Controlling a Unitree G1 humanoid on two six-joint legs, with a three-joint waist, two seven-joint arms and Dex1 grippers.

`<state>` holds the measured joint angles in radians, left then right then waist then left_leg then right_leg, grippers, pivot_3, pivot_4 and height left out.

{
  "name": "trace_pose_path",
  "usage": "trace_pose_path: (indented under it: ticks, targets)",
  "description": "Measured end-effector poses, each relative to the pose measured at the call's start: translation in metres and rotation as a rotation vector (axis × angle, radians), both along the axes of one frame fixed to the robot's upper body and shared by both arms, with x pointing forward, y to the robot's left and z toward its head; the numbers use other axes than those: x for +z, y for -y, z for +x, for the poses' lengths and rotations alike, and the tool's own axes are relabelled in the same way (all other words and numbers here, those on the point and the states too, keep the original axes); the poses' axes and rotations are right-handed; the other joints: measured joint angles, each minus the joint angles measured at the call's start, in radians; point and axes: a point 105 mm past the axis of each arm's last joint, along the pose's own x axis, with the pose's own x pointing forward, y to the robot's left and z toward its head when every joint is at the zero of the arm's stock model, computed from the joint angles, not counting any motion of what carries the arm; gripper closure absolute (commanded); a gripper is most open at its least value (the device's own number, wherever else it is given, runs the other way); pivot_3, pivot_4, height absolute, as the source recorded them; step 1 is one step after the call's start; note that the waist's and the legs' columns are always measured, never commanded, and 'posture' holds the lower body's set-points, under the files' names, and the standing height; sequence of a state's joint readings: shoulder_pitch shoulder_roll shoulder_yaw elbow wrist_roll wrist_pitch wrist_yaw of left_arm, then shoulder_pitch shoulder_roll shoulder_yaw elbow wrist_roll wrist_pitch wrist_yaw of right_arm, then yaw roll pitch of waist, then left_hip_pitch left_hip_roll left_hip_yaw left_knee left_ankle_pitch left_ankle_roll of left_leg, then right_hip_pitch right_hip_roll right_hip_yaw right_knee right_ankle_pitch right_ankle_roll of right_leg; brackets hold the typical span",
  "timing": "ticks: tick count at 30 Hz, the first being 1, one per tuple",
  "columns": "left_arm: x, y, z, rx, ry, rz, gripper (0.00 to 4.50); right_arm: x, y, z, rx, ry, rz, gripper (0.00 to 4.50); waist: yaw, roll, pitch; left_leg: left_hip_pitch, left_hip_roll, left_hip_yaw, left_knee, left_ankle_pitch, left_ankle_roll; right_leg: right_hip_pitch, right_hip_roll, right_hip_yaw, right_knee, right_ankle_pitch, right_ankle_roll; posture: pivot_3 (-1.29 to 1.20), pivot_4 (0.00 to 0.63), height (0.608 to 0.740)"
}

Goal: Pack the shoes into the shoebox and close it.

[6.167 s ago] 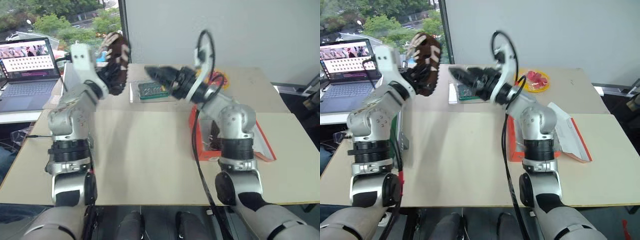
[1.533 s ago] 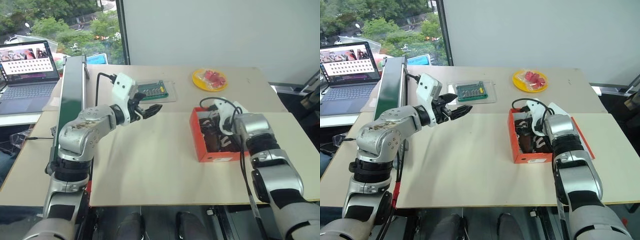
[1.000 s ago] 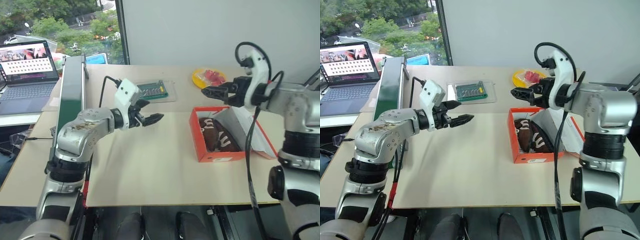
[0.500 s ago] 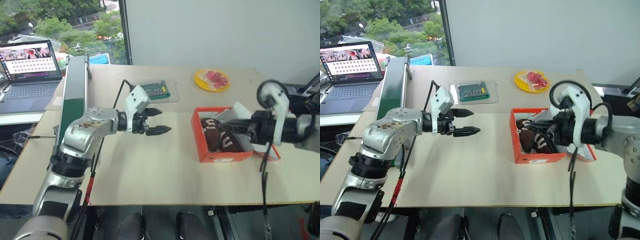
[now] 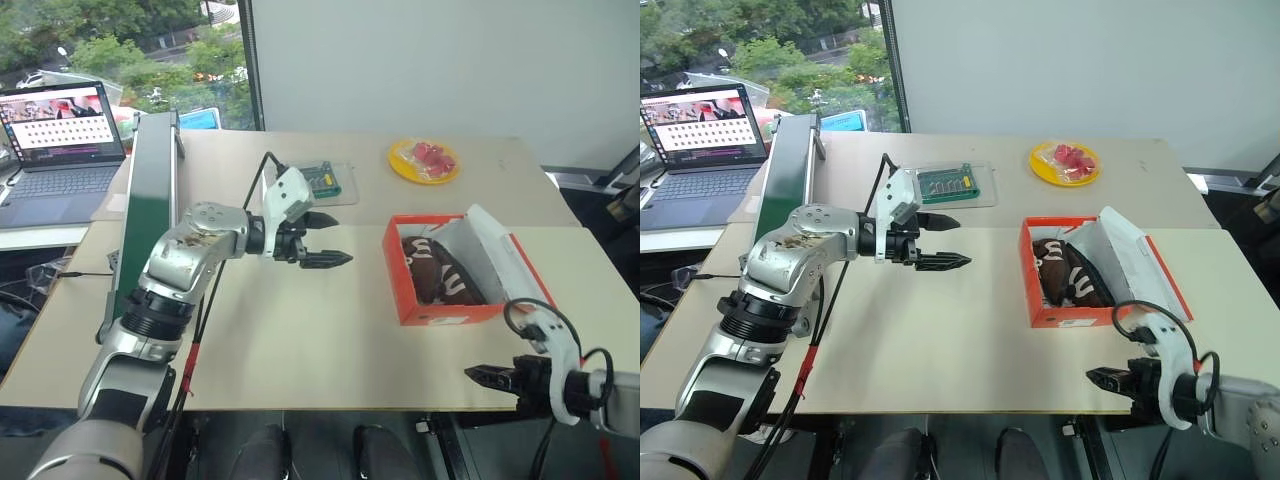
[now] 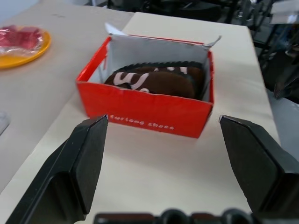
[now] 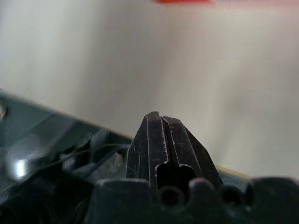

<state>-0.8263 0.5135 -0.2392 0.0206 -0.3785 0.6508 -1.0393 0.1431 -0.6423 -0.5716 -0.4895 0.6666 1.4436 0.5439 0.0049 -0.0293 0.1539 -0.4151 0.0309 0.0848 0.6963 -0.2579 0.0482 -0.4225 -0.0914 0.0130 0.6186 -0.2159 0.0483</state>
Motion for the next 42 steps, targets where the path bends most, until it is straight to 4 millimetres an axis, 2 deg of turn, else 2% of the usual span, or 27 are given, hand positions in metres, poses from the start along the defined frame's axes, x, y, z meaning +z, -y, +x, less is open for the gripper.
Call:
trace_pose_path:
  ticks: [4, 11, 14, 17, 20, 26, 31, 36, 39, 42]
  targets:
    - [0.000, 0.001, -0.002, -0.015, -0.003, 0.000, 0.42, -0.012, 0.016, 0.021, -0.167, 0.132, 0.036, 4.48, -0.006, 0.001, -0.001, 0.001, 0.000, 0.000, -0.001, 0.000, 0.000, -0.002, 0.001, 0.001, 0.003, -0.001, 0.000, 0.00, 0.150, 0.740]
    - [0.000, -0.002, 0.000, 0.000, 0.000, 0.011, 0.42, -0.019, 0.023, 0.059, -0.309, 0.281, 0.133, 4.48, -0.008, 0.002, -0.001, 0.001, 0.000, 0.001, -0.001, 0.000, 0.000, -0.001, 0.000, 0.001, 0.004, -0.001, 0.000, 0.00, 0.150, 0.740]
    - [0.003, -0.004, 0.001, 0.013, 0.001, 0.018, 0.42, -0.019, 0.042, 0.086, -0.484, 0.365, 0.229, 4.48, -0.011, 0.002, 0.000, 0.001, -0.001, 0.001, -0.001, 0.000, 0.000, -0.001, 0.000, 0.002, 0.004, -0.001, 0.000, 0.00, 0.150, 0.740]
    - [0.007, -0.004, -0.001, 0.013, 0.012, 0.024, 0.42, -0.006, 0.062, 0.103, -0.626, 0.476, 0.313, 4.48, -0.014, 0.003, 0.000, 0.001, 0.000, 0.000, -0.002, 0.000, -0.001, -0.002, 0.000, 0.001, 0.005, -0.002, 0.000, 0.00, 0.150, 0.740]
    - [0.008, -0.006, -0.002, 0.019, 0.016, 0.032, 0.42, 0.005, 0.076, 0.107, -0.696, 0.556, 0.364, 4.48, -0.014, 0.003, 0.000, 0.000, 0.000, 0.000, -0.002, 0.001, -0.002, -0.002, 0.001, 0.001, 0.006, -0.002, 0.000, 0.00, 0.150, 0.740]
    - [0.009, -0.008, -0.001, 0.032, 0.012, 0.029, 0.42, 0.006, 0.089, 0.106, -0.750, 0.613, 0.464, 4.48, -0.018, 0.003, 0.000, 0.002, 0.000, 0.001, -0.002, 0.001, -0.001, -0.001, 0.000, 0.001, 0.005, -0.002, 0.000, 0.00, 0.150, 0.740]
    - [0.009, -0.009, -0.001, 0.034, 0.007, 0.032, 0.42, 0.008, 0.086, 0.117, -0.713, 0.664, 0.520, 4.48, -0.025, 0.003, 0.000, 0.003, 0.000, 0.001, -0.002, 0.001, -0.001, -0.001, 0.000, 0.003, 0.006, -0.002, 0.000, 0.00, 0.150, 0.740]
    - [0.010, -0.009, 0.000, 0.036, 0.014, 0.038, 0.42, 0.007, 0.074, 0.128, -0.667, 0.671, 0.606, 4.48, -0.025, 0.004, 0.000, 0.003, 0.000, 0.001, -0.002, 0.001, -0.001, -0.001, 0.000, 0.003, 0.006, -0.002, 0.000, 0.00, 0.150, 0.740]
    - [0.010, -0.012, 0.001, 0.047, 0.014, 0.047, 0.42, 0.000, 0.069, 0.127, -0.647, 0.640, 0.604, 4.48, -0.023, 0.004, 0.000, 0.003, 0.000, 0.002, -0.002, 0.001, -0.001, -0.001, 0.000, 0.003, 0.006, -0.002, 0.000, 0.00, 0.150, 0.740]
    - [0.011, -0.017, 0.001, 0.065, 0.016, 0.061, 0.42, -0.015, 0.068, 0.124, -0.647, 0.599, 0.510, 4.48, -0.020, 0.004, 0.000, 0.002, 0.000, 0.001, -0.002, 0.001, -0.001, -0.001, 0.000, 0.002, 0.006, -0.002, 0.000, 0.00, 0.150, 0.740]
